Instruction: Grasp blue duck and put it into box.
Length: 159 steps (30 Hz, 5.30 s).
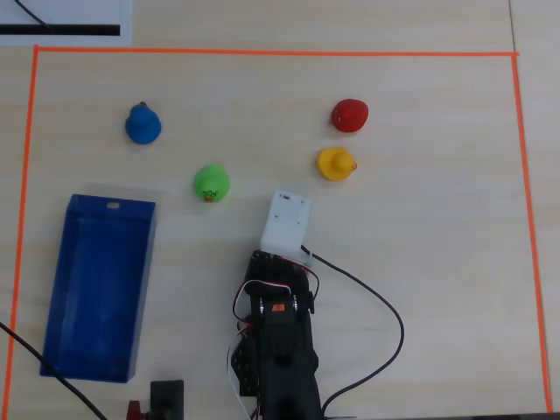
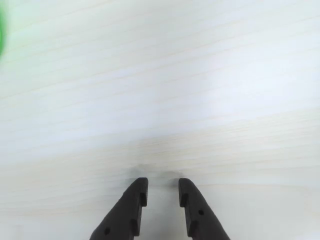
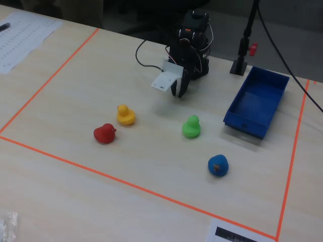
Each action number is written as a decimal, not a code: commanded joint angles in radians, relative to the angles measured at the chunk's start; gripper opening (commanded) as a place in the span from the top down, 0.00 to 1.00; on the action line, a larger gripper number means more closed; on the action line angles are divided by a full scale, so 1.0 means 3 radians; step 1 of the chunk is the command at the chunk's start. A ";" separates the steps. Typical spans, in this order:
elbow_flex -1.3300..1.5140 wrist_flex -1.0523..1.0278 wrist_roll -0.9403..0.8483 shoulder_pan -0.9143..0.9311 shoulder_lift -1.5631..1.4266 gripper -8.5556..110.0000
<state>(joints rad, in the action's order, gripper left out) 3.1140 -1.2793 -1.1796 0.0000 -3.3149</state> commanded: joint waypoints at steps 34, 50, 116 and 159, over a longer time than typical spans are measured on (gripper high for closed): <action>-0.0010 -0.0031 0.0041 -0.0026 0.0010 0.91; -0.0266 -0.0020 -0.0107 0.0000 0.0015 0.90; -0.9961 -0.0465 0.1212 -0.1488 0.9480 0.93; -0.6637 -0.1580 0.2592 -0.3625 0.5660 0.93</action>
<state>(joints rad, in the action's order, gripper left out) 1.2947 -1.7334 -0.4050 -1.0554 -1.6414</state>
